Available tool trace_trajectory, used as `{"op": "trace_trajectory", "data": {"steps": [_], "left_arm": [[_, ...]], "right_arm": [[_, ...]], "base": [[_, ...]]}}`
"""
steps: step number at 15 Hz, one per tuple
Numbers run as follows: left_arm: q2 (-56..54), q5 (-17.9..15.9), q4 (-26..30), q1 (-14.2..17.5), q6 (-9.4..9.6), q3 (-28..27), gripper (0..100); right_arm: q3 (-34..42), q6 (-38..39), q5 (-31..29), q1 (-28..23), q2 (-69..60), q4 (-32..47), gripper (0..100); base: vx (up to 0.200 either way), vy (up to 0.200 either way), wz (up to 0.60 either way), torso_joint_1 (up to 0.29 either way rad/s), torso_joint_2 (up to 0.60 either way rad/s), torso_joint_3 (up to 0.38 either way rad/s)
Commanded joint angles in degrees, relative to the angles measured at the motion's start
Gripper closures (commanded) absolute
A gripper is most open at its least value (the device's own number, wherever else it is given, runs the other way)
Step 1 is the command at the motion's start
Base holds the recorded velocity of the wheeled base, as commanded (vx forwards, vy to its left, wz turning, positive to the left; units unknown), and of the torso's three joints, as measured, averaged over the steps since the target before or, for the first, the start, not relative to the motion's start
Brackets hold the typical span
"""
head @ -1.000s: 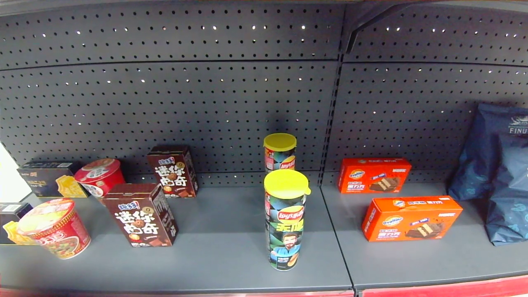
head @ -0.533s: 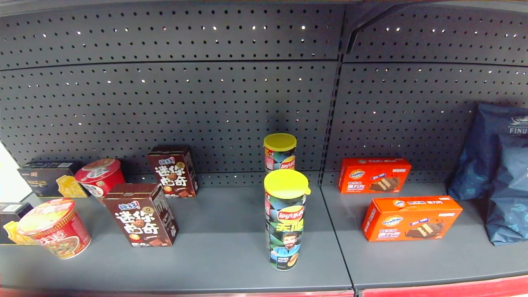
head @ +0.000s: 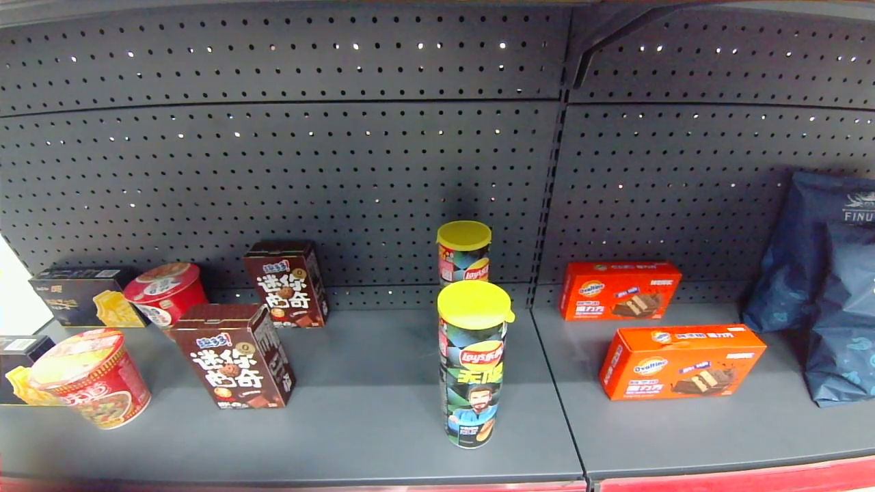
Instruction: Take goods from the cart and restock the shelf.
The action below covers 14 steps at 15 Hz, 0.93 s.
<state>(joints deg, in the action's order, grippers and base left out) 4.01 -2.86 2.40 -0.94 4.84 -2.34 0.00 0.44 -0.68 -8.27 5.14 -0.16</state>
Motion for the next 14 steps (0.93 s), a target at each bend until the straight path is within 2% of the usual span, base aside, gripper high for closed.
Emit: {"op": "trace_trajectory", "data": {"steps": [1, 7, 9, 11, 12, 14], "left_arm": [[-2.3, 0.4, -0.1, 1.4, 0.17, 0.1, 0], [-4.0, 0.1, -0.1, 0.9, 0.52, 0.1, 0], [-4.0, -1.3, -0.1, 0.9, 0.61, 0.1, 0], [-4.0, -0.7, -0.6, 0.9, -0.01, 0.2, 0], [-4.0, 0.6, -0.9, 0.9, -0.97, 0.5, 0], [-4.0, 1.7, -1.9, 0.9, -1.5, 0.8, 0]], "right_arm": [[0.0, 0.0, 0.0, 0.0, 0.2, 0.0, 0], [0.0, 0.0, 0.0, 0.0, 0.2, 0.0, 0], [-0.1, 0.0, 0.0, 0.0, 0.2, 0.0, 0], [-0.1, 0.0, 0.0, 0.0, 0.2, 0.0, 0], [-0.1, 0.0, 0.0, 0.0, 0.2, 0.0, 0], [-0.1, 0.0, 0.0, 0.0, 0.2, 0.0, 0]], "base": [[0.0, 0.0, 0.0, 0.0, 0.0, 0.0], [0.0, 0.0, 0.0, 0.0, 0.0, 0.0], [0.0, 0.0, 0.0, 0.0, 0.0, 0.0], [0.0, 0.0, 0.0, 0.0, 0.0, 0.0], [0.0, 0.0, 0.0, 0.0, 0.0, 0.0], [-0.2, 0.0, 0.0, 0.002, 0.0, 0.0]]}}
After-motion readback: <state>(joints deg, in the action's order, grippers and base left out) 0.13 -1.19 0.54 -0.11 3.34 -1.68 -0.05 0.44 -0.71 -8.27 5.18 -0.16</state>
